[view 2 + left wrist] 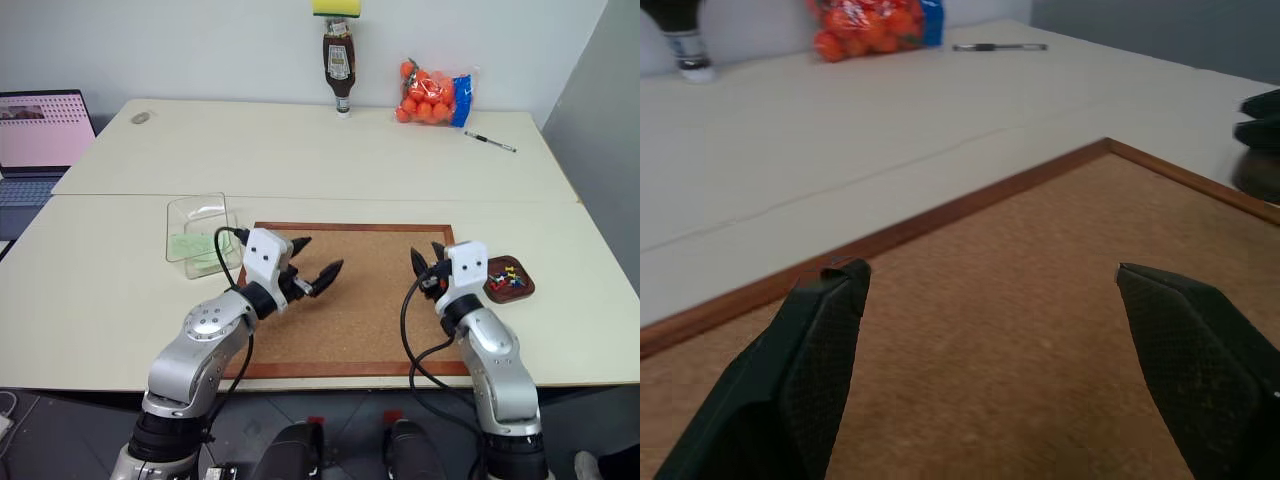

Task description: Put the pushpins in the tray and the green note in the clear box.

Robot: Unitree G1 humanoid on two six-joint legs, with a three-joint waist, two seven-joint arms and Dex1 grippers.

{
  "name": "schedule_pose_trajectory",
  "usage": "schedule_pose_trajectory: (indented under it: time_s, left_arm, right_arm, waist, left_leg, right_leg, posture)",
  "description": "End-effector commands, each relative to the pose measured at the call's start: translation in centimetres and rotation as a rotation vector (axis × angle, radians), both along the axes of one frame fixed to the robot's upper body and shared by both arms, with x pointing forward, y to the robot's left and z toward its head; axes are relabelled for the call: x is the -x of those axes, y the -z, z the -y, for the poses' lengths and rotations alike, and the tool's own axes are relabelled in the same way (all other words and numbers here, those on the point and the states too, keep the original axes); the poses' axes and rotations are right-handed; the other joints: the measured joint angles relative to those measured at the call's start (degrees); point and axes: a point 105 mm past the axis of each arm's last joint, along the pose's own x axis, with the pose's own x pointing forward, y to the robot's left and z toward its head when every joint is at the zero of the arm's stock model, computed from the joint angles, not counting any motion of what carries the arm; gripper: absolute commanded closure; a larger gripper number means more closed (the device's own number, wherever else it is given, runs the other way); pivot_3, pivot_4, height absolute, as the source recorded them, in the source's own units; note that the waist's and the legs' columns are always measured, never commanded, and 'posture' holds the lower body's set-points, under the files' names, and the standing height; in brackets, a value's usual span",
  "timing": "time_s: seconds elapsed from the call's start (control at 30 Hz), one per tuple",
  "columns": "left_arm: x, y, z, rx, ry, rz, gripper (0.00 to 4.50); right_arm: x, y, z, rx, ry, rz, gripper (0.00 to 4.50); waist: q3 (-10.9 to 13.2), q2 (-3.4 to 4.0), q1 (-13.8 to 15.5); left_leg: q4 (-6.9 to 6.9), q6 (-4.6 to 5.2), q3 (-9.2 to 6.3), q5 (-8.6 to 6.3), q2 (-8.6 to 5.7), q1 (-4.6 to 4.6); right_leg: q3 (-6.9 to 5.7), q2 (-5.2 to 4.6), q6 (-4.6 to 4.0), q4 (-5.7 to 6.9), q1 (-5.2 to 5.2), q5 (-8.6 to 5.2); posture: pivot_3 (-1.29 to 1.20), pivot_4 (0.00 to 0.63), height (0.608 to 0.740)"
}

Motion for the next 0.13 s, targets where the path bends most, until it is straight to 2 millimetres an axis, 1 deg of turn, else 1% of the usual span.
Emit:
schedule_pose_trajectory:
  time_s: [0.03,0.13]
  left_arm:
    - [0.39,-0.4,0.34,0.027,0.035,0.034,0.33]
    - [0.32,-0.51,0.2,0.053,0.028,0.061,0.33]
  right_arm:
    - [0.47,-1.81,0.83,-0.005,0.068,0.101,2.38]
    - [0.28,-1.55,1.18,-0.008,0.093,0.096,2.38]
  waist:
    - [0.0,0.0,0.01]
    - [-0.01,0.01,0.05]
  left_leg:
    - [0.02,0.01,-0.01,0.01,-0.02,0.01]
    - [0.04,0.04,-0.03,0.03,-0.03,0.04]
  right_leg:
    - [0.0,0.0,0.01,0.0,0.01,0.02]
    - [0.0,-0.01,0.03,-0.01,0.06,0.03]
  posture:
    - [0.0,0.15,0.74]
    - [0.0,0.15,0.74]
